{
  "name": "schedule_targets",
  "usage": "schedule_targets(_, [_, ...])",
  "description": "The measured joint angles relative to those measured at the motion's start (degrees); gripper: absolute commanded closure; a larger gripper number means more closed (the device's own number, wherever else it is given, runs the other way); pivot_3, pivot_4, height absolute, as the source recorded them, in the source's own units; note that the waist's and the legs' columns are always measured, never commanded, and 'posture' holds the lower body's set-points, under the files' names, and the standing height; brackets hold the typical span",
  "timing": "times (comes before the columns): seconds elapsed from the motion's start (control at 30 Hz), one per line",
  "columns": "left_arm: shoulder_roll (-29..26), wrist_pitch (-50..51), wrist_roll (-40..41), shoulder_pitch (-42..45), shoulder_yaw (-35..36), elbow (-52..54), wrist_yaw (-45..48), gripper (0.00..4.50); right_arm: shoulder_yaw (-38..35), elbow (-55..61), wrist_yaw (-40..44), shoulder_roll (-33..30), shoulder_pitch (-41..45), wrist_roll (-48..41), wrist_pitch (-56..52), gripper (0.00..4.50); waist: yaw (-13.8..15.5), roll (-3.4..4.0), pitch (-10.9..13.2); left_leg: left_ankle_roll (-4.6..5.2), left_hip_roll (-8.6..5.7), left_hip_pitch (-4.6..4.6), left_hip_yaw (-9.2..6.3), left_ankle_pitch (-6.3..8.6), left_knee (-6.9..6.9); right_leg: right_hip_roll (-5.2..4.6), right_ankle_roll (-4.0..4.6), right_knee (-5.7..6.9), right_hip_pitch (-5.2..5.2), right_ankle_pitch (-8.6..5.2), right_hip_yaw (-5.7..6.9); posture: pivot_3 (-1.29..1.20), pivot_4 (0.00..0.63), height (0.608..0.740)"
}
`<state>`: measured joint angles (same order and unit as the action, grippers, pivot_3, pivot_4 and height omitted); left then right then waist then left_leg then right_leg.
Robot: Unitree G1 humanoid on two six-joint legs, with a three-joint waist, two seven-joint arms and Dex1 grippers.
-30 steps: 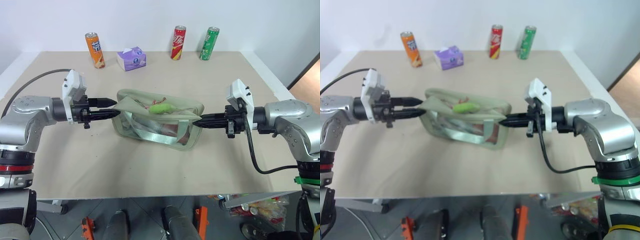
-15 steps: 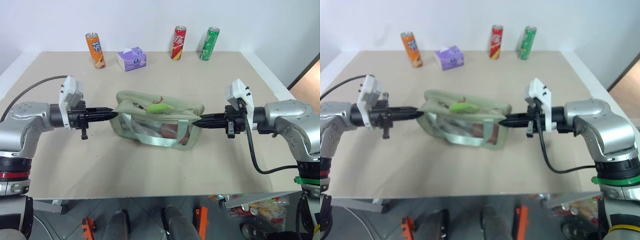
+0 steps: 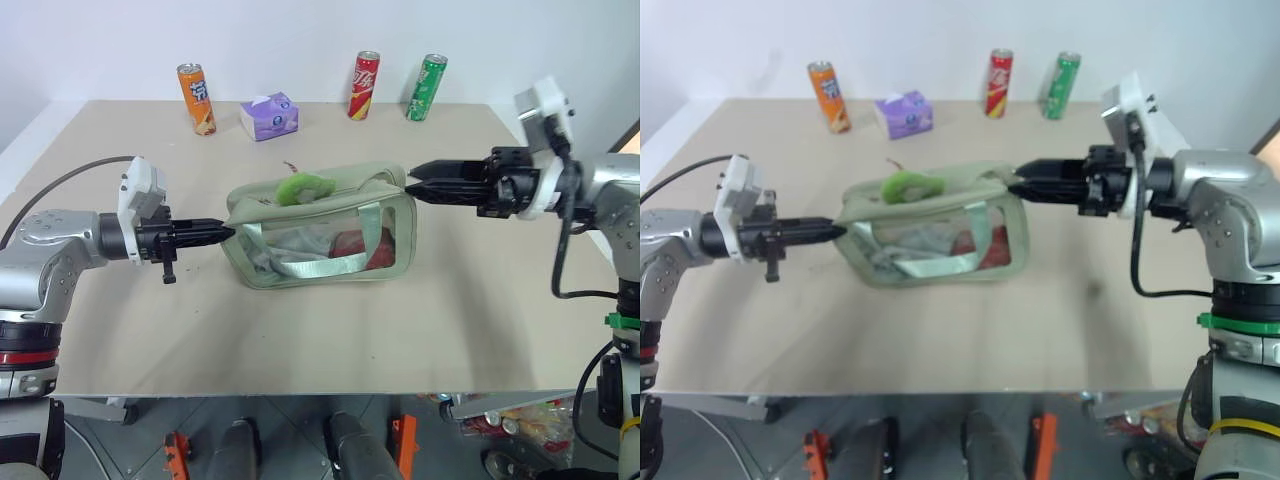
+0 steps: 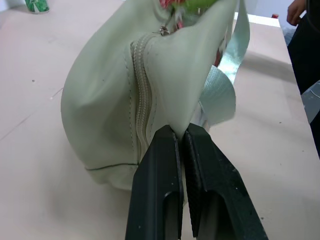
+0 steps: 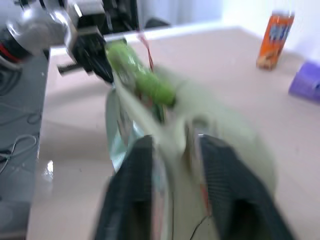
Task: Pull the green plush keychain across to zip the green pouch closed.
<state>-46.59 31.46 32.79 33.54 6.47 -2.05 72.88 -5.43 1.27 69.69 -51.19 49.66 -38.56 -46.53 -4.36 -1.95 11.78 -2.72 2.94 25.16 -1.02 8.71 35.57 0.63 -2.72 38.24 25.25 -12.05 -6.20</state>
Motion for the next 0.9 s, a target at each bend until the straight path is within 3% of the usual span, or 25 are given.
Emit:
schedule_targets(0.4, [0.1, -0.1, -0.1, 0.1, 0.0, -0.1, 0.0, 4.50, -2.1, -2.3, -1.4, 1.5, 5.1, -2.3, 0.2, 1.83, -0.2, 0.00, 0.0, 0.01, 0.02, -0.05, 0.03, -0.01, 0.01, 0.01, 0.03, 0.01, 0.00, 0.06, -0.01, 0.00, 0.150, 0.740])
schedule_targets(0.7, [1.1, -0.3, -0.4, 2.0, -1.7, -0.4, 0.0, 4.50, 11.8, 3.9, 3.4, 2.4, 6.9, 7.2, 8.4, 1.83, -0.1, 0.01, 0.0, 0.00, 0.02, 0.00, 0.05, 0.00, 0.00, 0.00, 0.04, 0.00, 0.03, 0.03, -0.01, 0.00, 0.150, 0.740])
schedule_targets(0.9, [2.1, -0.3, -0.4, 2.9, -3.0, 0.6, 0.0, 4.50, 16.1, 1.3, 6.9, 2.9, 9.4, 12.5, 13.1, 1.83, -0.1, 0.01, 0.0, 0.00, 0.02, -0.02, 0.05, -0.01, 0.02, 0.00, 0.03, 0.01, 0.03, 0.04, -0.02, 0.00, 0.150, 0.740])
